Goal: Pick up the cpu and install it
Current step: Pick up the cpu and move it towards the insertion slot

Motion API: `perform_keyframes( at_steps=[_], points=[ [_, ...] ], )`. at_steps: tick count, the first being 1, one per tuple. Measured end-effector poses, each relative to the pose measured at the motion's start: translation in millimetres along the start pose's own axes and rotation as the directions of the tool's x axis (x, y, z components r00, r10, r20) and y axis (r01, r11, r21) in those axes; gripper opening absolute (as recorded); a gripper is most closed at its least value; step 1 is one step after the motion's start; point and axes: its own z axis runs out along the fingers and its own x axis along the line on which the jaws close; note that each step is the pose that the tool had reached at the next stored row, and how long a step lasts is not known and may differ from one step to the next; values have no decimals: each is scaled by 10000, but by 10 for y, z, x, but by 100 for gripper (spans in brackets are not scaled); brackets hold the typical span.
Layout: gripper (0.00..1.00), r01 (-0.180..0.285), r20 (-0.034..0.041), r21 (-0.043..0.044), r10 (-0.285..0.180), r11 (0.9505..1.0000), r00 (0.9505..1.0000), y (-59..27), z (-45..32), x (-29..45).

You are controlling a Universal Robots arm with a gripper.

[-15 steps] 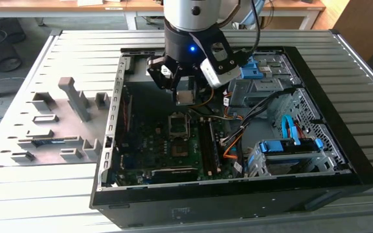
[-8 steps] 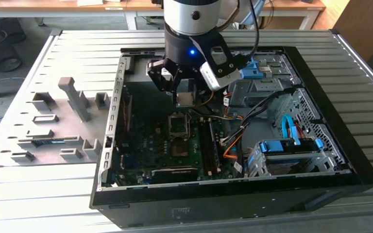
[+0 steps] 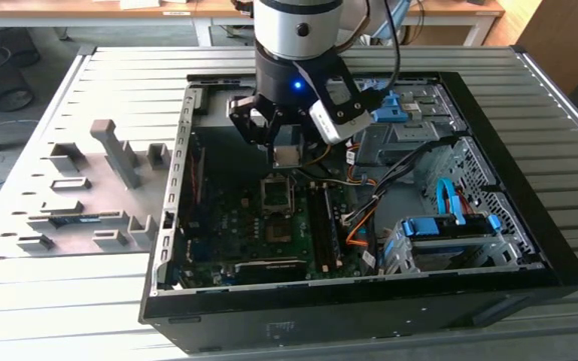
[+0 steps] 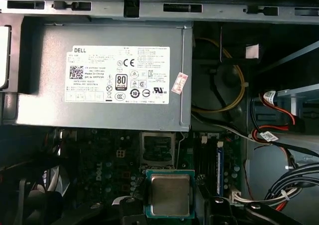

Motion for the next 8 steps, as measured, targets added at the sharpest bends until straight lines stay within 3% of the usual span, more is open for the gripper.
perform_keyframes(
  at_steps=[8],
  points=[
    [47,0,0,2,0,10000,10000,-8,69,-1]
  ],
)
